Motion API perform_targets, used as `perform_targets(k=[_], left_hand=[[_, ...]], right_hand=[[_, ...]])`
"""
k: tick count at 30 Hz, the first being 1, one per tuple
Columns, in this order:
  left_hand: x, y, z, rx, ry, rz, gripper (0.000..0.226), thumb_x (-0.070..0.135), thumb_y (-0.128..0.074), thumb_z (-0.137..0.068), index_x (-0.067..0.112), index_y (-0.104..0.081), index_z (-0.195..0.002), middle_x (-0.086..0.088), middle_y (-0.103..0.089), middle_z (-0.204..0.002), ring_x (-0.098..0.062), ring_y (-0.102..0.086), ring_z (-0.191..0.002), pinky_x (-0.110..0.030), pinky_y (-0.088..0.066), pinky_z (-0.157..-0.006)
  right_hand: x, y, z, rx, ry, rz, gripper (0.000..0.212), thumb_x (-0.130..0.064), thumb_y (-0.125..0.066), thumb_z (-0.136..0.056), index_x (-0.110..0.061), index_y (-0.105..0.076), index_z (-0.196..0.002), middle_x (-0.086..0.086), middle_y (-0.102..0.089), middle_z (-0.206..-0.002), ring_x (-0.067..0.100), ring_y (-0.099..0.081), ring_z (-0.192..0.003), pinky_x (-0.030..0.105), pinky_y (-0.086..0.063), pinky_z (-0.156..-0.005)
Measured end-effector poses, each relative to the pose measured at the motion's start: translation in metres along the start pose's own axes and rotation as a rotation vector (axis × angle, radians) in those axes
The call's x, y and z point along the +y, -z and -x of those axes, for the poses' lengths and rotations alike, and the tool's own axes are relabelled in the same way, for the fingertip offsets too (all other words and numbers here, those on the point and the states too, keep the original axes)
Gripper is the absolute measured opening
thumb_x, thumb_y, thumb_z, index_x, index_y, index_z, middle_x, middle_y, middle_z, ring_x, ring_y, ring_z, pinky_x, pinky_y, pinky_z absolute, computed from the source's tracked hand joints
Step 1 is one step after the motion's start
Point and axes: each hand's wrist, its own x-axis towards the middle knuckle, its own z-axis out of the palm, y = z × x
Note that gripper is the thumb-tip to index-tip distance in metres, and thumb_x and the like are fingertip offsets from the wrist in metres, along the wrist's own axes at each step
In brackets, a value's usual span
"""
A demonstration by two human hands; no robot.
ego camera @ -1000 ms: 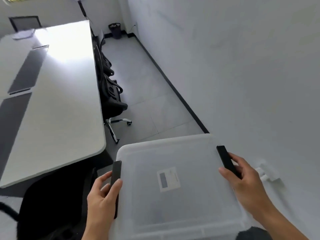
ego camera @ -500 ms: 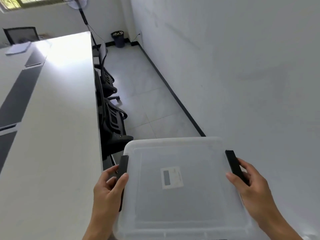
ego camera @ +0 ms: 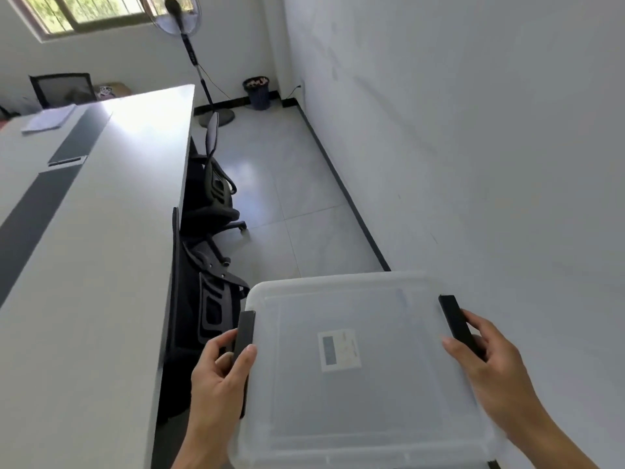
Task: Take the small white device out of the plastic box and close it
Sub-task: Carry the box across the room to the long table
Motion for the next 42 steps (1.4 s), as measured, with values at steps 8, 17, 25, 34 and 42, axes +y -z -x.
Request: perform_targets(k=[8, 17, 25, 34, 42], left_hand=[[0.04, -0.041, -0.156, 0.12, 0.026, 0.058, 0.032, 0.012, -0.061, -0.088, 0.015, -0.056, -0.119, 0.003, -0.075, -0.072, -0.015, -0.069, -0.064, -0.031, -0.057, -0.061], [0.119, -0.063, -0.392, 0.05, 0.007, 0.049, 0.032, 0.012, -0.061, -0.088, 0.014, -0.055, -0.119, -0.004, -0.075, -0.074, -0.015, -0.07, -0.06, -0.028, -0.057, -0.056], [0.188, -0.104, -0.576, -0.029, 0.002, 0.017, 0.035, 0.014, -0.061, -0.088, 0.014, -0.053, -0.122, 0.002, -0.076, -0.076, -0.013, -0.072, -0.063, -0.022, -0.056, -0.053], [0.24, -0.171, -0.781, 0.109, 0.042, 0.047, 0.033, 0.009, -0.063, -0.087, 0.012, -0.056, -0.118, -0.004, -0.075, -0.07, -0.022, -0.069, -0.067, -0.035, -0.056, -0.063], [0.301, -0.195, -0.935, 0.264, 0.059, 0.113, 0.031, 0.01, -0.062, -0.087, 0.016, -0.057, -0.117, 0.002, -0.076, -0.073, -0.019, -0.07, -0.066, -0.033, -0.055, -0.06]], right_hand=[[-0.072, -0.057, -0.182, -0.117, 0.035, 0.046, 0.038, -0.02, -0.066, -0.086, -0.029, -0.055, -0.122, 0.005, -0.071, -0.091, 0.011, -0.068, -0.078, 0.025, -0.048, -0.066], [-0.154, -0.155, -0.373, -0.051, 0.002, 0.042, 0.038, -0.016, -0.066, -0.086, -0.028, -0.055, -0.12, 0.014, -0.069, -0.094, 0.027, -0.063, -0.082, 0.026, -0.044, -0.065], [-0.219, -0.208, -0.534, -0.009, -0.005, 0.021, 0.04, -0.018, -0.066, -0.086, -0.029, -0.055, -0.123, 0.01, -0.069, -0.095, 0.025, -0.06, -0.082, 0.027, -0.044, -0.069], [-0.287, -0.27, -0.773, -0.113, 0.006, 0.048, 0.04, -0.017, -0.065, -0.087, -0.026, -0.055, -0.124, 0.02, -0.069, -0.096, 0.04, -0.061, -0.091, 0.028, -0.043, -0.066], [-0.38, -0.343, -0.954, -0.241, 0.036, 0.075, 0.036, -0.02, -0.066, -0.086, -0.037, -0.055, -0.116, 0.01, -0.071, -0.095, 0.034, -0.066, -0.093, 0.047, -0.051, -0.085]])
